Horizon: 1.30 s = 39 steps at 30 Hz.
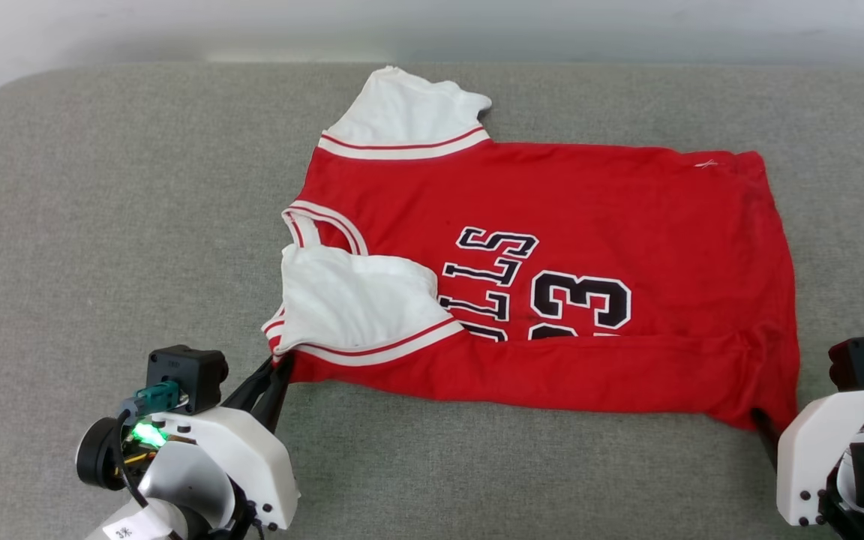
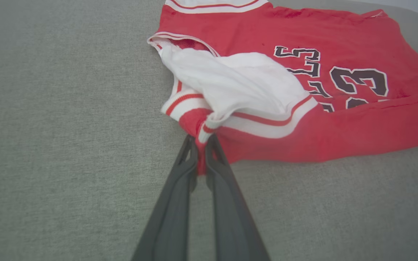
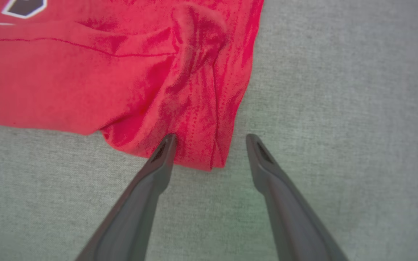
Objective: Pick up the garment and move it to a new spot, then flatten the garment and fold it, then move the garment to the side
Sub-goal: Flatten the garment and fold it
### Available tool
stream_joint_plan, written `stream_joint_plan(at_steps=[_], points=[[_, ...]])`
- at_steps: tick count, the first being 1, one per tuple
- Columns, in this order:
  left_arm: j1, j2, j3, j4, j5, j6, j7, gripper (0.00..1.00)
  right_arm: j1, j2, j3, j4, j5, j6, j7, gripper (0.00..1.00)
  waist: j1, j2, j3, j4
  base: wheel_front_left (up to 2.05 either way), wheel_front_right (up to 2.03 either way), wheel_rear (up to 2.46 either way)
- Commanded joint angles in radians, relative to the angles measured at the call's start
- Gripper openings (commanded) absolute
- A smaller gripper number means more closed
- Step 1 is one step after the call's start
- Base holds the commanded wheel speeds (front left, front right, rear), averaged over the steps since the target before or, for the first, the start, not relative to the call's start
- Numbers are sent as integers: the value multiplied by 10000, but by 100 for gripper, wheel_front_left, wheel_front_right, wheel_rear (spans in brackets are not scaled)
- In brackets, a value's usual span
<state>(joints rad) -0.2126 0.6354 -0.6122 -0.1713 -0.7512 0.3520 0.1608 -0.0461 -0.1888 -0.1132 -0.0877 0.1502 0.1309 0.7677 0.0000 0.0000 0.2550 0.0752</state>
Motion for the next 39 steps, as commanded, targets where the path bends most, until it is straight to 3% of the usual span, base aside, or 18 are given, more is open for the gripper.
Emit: stream_joint_plan(at_steps=[1,11,13,14,26,35,39], points=[[-116,3,-9,-77,34,-6,-62,0,-181,55,16,45,17,-4,19,100,0,0,90,55,0,0,0],[-204,70,-54,-328,78,-77,-80,0,-125,263,218,1406,47,-2,297,100,0,0,612,259,0,0,0],[-172,90,-85,-211,30,-127,-27,0,-86,266,283,1585,199,-2,377,27,0,0,649,282,0,0,0],[-159,105,-104,-145,4,-156,1,0,-95,242,284,1634,230,-2,351,0,0,0,655,289,0,0,0],[702,685,-217,680,-391,-381,291,0,-3,-481,66,1090,738,-7,40,0,0,0,-311,-19,0,0,0],[2215,1394,-388,285,-853,-245,543,0,1056,-1109,-150,49,1329,-10,696,0,0,0,-1181,-209,0,0,0],[2656,1396,-516,13,-987,-235,599,0,1652,-1196,-331,-282,1547,-10,1049,0,0,0,-1287,-243,0,0,0]])
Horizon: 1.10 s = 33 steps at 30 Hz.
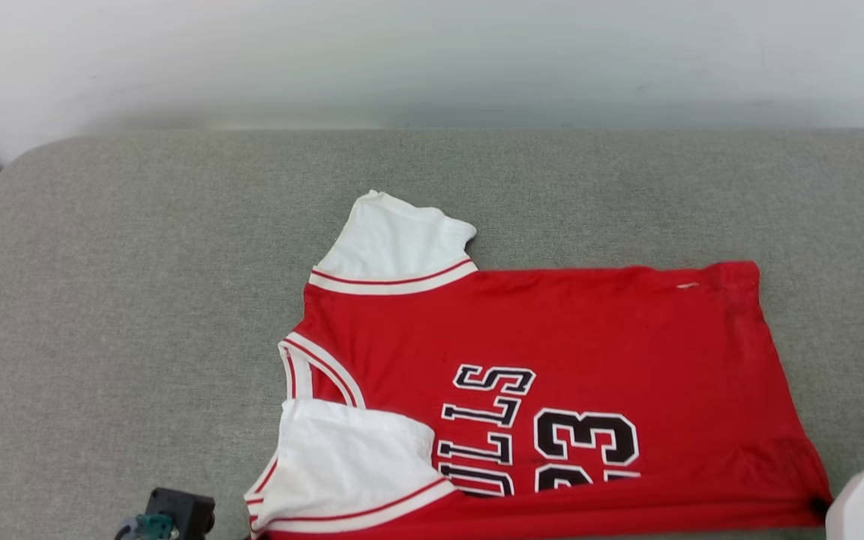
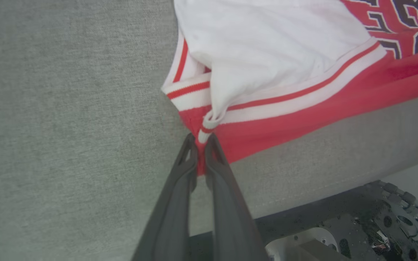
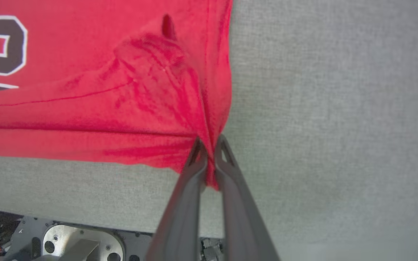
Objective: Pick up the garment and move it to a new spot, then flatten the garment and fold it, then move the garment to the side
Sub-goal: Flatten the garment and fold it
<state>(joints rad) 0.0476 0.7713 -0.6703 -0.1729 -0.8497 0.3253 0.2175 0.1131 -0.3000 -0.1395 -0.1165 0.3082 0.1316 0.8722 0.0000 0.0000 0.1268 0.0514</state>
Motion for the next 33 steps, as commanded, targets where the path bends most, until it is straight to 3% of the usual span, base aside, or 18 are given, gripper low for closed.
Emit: stream_joint_plan(at_steps=[1,10,11,12,13,14,23,29,33], points=[[110,10,0,17,-10,14,52,0,212,-111,-111,-33,-1,-18,77,0,0,0,-18,-11,0,0,0],[22,-539,-326,861,-99,-339,-145,0,527,270,-99,452,-153,-16,-191,0,0,0,20,-99,0,0,0],[-46,-592,-363,967,-43,-407,-209,19,484,313,-57,530,-196,-16,-245,0,0,0,35,-106,0,0,0],[-125,-645,-377,1080,44,-420,-305,53,417,353,-34,608,-226,-16,-311,0,0,0,49,-113,0,0,0],[-171,-726,-377,1180,71,-435,-393,100,349,373,-17,684,-238,-16,-381,40,0,0,59,-118,0,0,0],[-201,-794,-365,1260,111,-463,-499,100,307,377,19,750,-249,-16,-444,100,0,0,62,-122,0,0,0],[-656,-1270,250,1610,245,-676,-2064,100,-102,571,-418,831,-344,-13,-1074,100,0,0,-279,-73,0,0,0],[-1090,-1502,932,1667,849,-612,-4072,100,-699,828,-709,269,-208,-11,-2470,100,0,0,-603,-64,0,0,0],[-1223,-1645,1284,1516,1254,-555,-4628,100,-962,812,-489,-55,2,-11,-3422,100,0,0,-671,-73,0,0,0]])
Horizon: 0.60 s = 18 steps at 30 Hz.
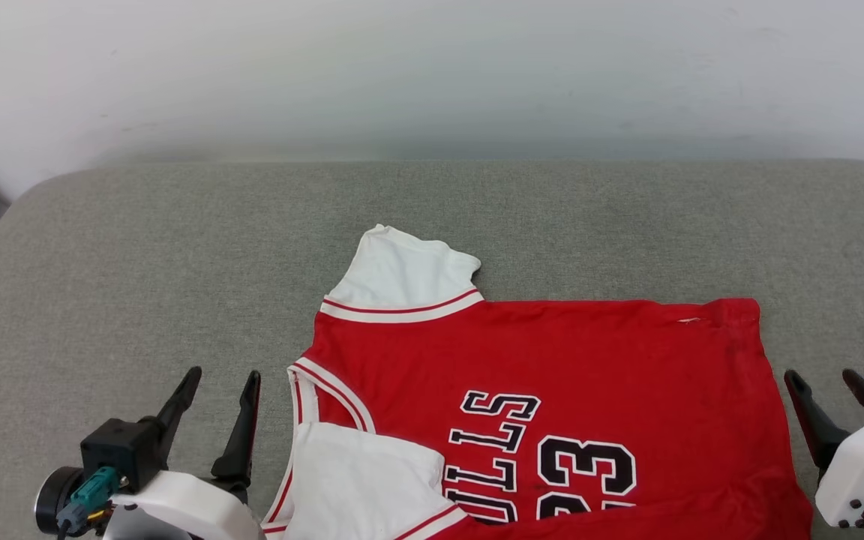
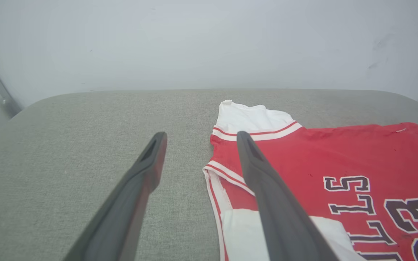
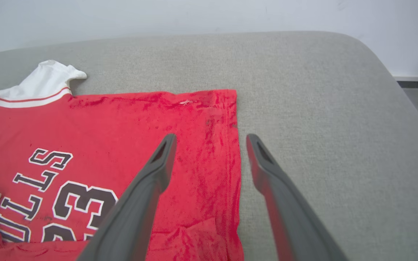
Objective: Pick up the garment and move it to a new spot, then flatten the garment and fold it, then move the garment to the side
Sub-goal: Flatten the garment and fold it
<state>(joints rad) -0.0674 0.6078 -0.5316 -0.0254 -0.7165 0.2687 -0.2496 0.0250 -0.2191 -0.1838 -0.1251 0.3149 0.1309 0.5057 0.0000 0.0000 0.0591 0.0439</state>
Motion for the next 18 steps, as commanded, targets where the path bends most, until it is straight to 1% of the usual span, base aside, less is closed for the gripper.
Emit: stream_joint_plan(at_steps=[1,3,6,9,13,18], points=[[-94,-93,54,-40,49,25,-43,100,-111,-12,19,-35,35,-4,-102,100,0,0,-4,-5,0,0,0],[-85,-256,370,-268,353,-6,-131,100,-159,-79,180,-163,162,-4,-823,100,0,0,-19,-21,0,0,0],[15,-683,1045,-765,993,-100,-165,100,-219,-134,414,-270,197,-4,-1930,100,0,0,-1,-46,0,0,0],[303,-1157,1684,-1127,1581,-328,-170,100,-331,114,434,-342,280,-4,-3039,100,0,0,60,-101,0,0,0],[437,-1752,2255,-1270,2203,-766,-166,100,-465,163,700,-390,146,-4,-4360,100,0,0,178,-191,0,0,0],[384,-2315,2711,-1125,2550,-1483,-153,100,-585,251,999,-146,164,-4,-5181,100,0,0,496,-432,0,0,0]])
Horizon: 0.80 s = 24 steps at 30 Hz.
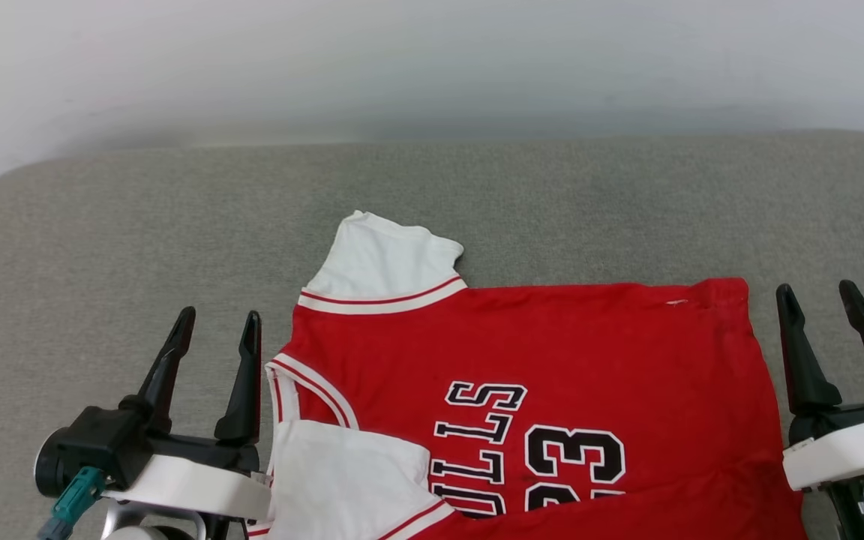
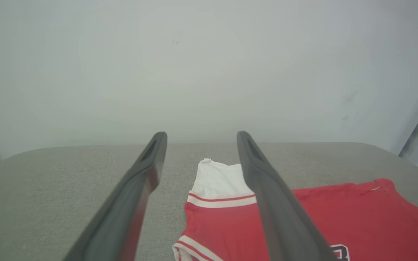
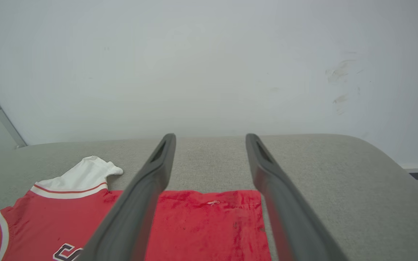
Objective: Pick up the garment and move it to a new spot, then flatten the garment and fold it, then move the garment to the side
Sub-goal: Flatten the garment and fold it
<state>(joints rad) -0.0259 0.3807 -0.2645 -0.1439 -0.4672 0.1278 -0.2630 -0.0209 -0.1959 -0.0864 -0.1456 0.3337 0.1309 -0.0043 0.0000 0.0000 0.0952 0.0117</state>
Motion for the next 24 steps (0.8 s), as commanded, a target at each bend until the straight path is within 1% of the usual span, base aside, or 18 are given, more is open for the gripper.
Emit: stream_joint_plan(at_steps=[1,5,7,11,13,17,21,24], points=[[-134,-97,63,118,99,-226,-19,100,-196,3,82,99,-53,-4,-176,100,0,0,235,-174,0,0,0],[-725,-77,24,570,-17,-784,68,100,-459,82,244,77,-156,-4,-420,100,0,0,783,-483,0,0,0],[-1271,109,-2,768,-96,-1049,352,100,-621,128,334,33,-202,-4,-472,100,0,0,1085,-681,0,0,0],[-2650,658,-182,1219,-171,-1675,1460,100,-937,237,438,-51,-298,-4,-565,100,0,0,1735,-1084,0,0,0],[-3511,1087,-212,1460,-300,-1995,2177,100,-1105,332,442,-37,-247,-4,-594,100,0,0,2045,-1307,0,0,0],[-5354,1874,-376,2205,-917,-2408,4080,100,-1381,349,522,110,-251,-4,-712,100,0,0,2679,-1680,0,0,0],[-6905,2666,-799,2891,-1525,-2526,6501,100,-1616,513,640,259,-189,-4,-946,100,0,0,3194,-2074,0,0,0],[-7776,2955,-965,3218,-2125,-2551,8380,100,-1719,585,757,380,-170,-4,-1103,100,0,0,3529,-2306,0,0,0]])
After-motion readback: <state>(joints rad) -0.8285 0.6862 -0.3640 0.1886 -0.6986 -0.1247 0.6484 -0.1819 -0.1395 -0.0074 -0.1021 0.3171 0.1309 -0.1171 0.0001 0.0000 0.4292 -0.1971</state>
